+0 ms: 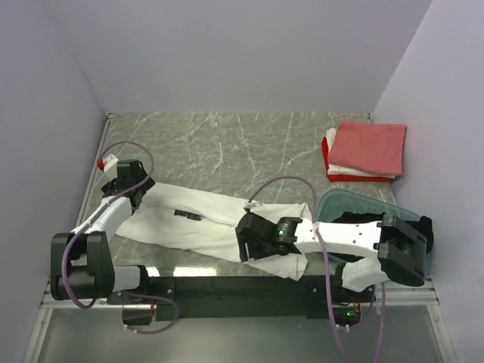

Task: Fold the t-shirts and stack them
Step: Fold the tshirt

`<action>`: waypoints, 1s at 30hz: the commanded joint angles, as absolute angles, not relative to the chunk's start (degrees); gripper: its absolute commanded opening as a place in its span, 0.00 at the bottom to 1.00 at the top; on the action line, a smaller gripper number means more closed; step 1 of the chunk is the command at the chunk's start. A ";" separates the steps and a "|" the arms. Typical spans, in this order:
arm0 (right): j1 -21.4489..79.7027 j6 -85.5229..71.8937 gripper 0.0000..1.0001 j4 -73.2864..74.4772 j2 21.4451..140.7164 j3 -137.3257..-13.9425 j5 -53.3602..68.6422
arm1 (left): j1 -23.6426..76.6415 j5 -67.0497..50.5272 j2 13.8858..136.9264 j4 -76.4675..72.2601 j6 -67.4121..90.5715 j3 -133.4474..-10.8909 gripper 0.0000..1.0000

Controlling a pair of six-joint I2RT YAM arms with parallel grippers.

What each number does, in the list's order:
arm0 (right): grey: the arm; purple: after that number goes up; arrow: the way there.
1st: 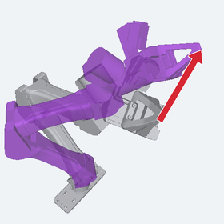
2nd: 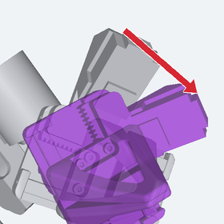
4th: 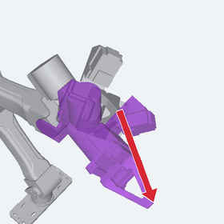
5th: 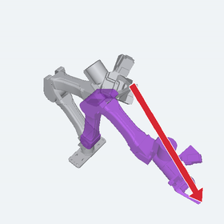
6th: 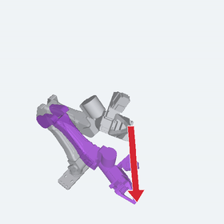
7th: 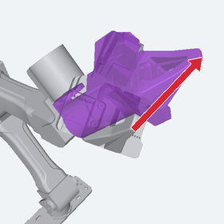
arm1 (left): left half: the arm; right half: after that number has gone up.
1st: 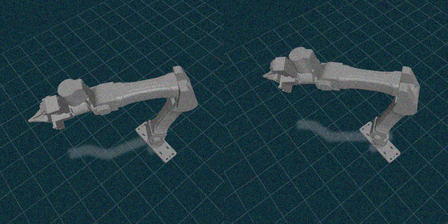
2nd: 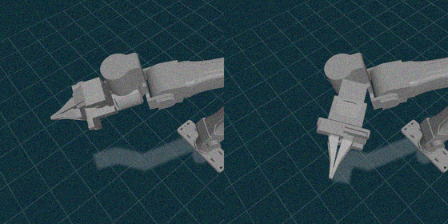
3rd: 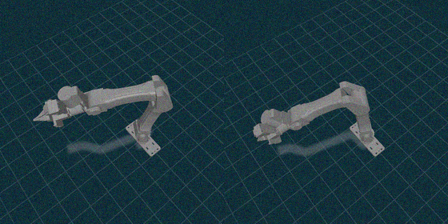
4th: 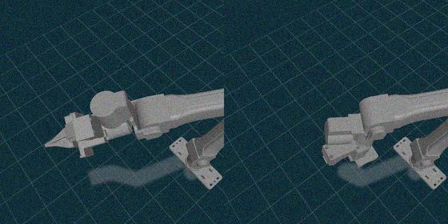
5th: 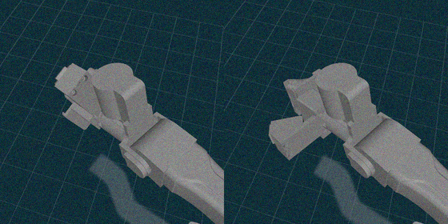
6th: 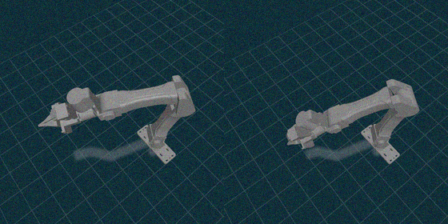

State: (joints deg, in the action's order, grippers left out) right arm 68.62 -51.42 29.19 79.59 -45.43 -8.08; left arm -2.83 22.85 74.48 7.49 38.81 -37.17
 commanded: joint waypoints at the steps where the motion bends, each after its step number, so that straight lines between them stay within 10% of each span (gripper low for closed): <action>1: 67.94 -49.58 0.72 30.76 80.41 -52.53 -12.30 | -0.45 21.18 71.72 3.78 37.01 -37.17 0.89; 30: 58.19 -37.35 0.71 24.26 98.27 -71.11 -12.04 | 10.55 22.94 83.85 7.64 39.89 -42.46 0.89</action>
